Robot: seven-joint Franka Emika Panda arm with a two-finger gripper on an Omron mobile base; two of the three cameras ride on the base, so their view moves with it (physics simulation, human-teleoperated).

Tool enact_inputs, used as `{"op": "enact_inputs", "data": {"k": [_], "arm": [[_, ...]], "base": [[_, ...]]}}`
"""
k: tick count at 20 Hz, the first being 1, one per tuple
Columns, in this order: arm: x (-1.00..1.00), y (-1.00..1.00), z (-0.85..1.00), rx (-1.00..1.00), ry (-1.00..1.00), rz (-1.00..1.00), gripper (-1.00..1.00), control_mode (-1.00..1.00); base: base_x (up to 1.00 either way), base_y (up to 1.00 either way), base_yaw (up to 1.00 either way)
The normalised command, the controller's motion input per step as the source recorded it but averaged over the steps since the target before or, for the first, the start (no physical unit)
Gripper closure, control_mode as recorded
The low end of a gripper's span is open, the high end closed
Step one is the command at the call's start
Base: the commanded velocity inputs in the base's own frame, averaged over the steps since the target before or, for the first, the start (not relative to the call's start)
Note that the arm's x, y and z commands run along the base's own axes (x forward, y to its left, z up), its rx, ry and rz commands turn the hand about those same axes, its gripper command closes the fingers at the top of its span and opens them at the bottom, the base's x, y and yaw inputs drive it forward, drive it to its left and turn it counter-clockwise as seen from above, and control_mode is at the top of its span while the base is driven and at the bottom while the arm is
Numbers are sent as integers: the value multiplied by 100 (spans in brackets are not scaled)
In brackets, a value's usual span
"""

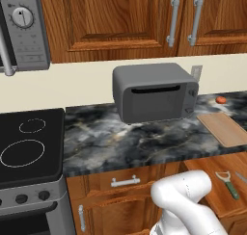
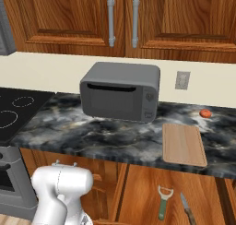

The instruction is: Open the drawer on the right and place the cutting tools on the cutting board.

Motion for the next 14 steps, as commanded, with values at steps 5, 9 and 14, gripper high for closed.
{"op": "enact_inputs", "data": {"k": [5,9,14], "arm": [[-29,-1,0,0,0,-1,-100,-100],[-99,-10,7,0,-9,-7,-100,-100],[-88,-1,45,0,-14,-7,-100,-100]], "base": [[0,0,0],[0,0,0],[0,0,0]]}}
